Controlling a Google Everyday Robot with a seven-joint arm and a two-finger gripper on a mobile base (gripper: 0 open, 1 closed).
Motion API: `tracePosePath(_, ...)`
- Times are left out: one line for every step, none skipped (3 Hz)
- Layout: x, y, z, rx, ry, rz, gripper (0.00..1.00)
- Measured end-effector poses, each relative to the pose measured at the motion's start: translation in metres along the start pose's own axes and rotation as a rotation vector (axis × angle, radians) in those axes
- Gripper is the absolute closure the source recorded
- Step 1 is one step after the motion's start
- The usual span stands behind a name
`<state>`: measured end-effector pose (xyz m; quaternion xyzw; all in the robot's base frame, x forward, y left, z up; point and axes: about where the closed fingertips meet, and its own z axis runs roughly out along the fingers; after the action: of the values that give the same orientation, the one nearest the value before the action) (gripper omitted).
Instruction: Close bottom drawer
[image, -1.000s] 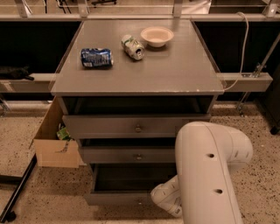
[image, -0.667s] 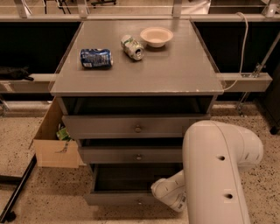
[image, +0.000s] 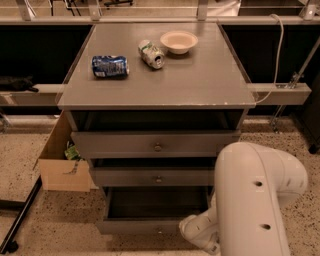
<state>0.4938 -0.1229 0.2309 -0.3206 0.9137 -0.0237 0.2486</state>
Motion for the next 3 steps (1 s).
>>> tracePosePath(0.06,0.012,-0.019,-0.027,0.026,0.029,1.0)
tracePosePath(0.117,0.042,-0.041,-0.087,0.03,0.105,1.0)
tracePosePath(0.116,0.042,-0.04,-0.086,0.031,0.104,1.0)
